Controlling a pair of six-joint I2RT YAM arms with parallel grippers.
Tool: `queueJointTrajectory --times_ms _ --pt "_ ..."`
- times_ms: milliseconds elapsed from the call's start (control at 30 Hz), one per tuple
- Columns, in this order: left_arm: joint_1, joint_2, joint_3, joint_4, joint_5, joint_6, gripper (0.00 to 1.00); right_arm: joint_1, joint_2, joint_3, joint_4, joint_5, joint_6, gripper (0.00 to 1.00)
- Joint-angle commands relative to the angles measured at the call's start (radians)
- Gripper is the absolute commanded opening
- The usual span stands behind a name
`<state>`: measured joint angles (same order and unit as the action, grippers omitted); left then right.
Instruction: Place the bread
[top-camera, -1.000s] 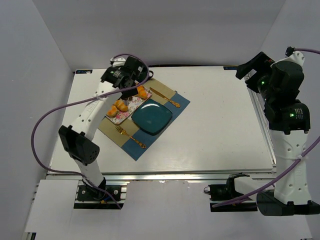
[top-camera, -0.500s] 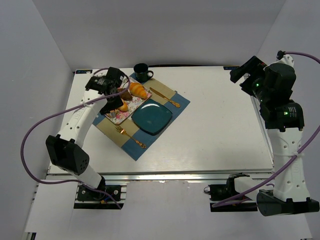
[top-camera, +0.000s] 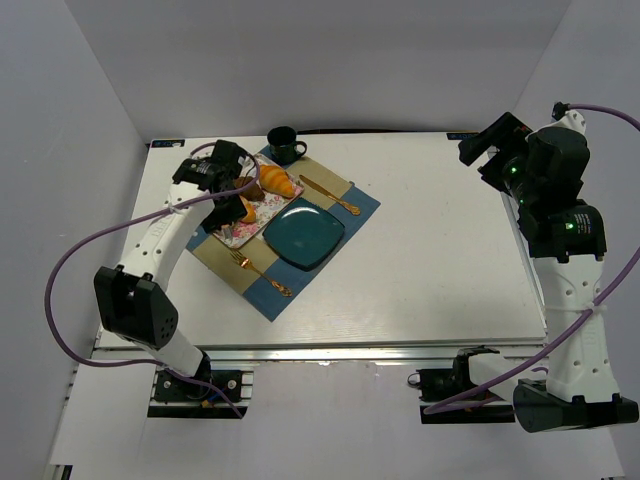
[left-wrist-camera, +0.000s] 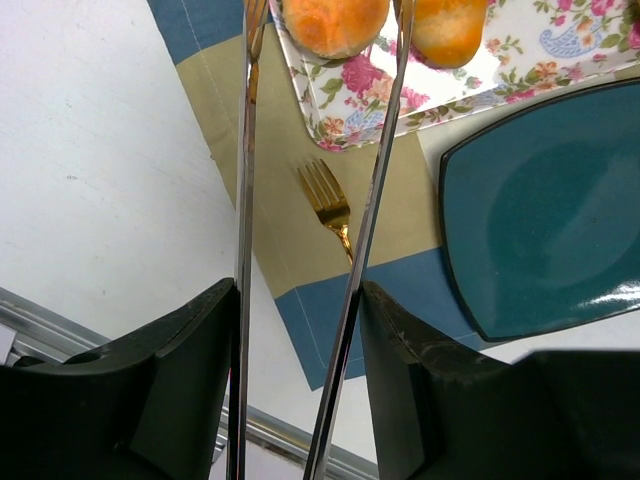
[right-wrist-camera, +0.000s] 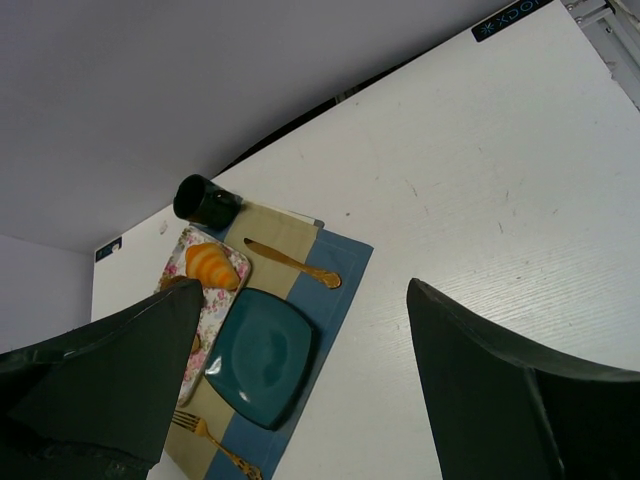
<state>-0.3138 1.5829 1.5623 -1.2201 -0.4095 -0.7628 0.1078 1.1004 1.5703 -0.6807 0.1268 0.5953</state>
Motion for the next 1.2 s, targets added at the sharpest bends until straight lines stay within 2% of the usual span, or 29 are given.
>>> queueJointTrajectory --times_ms 0,733,967,1167 --pt "0.016 -0.003 -0.015 0.031 0.005 0.026 0.60 0.003 -0.011 -0.001 0.035 0.000 0.001 0.89" --pt "0.028 0.045 -0.110 0.097 0.029 0.054 0.52 0.001 0.006 0.007 0.033 0.004 -0.003 0.89" --pt "0.033 0.043 -0.110 0.087 0.026 0.057 0.35 0.003 0.006 0.010 0.032 0.005 -0.003 0.89" --pt "0.036 0.032 -0.084 0.061 0.023 0.057 0.34 0.003 0.003 0.008 0.033 0.002 -0.002 0.89"
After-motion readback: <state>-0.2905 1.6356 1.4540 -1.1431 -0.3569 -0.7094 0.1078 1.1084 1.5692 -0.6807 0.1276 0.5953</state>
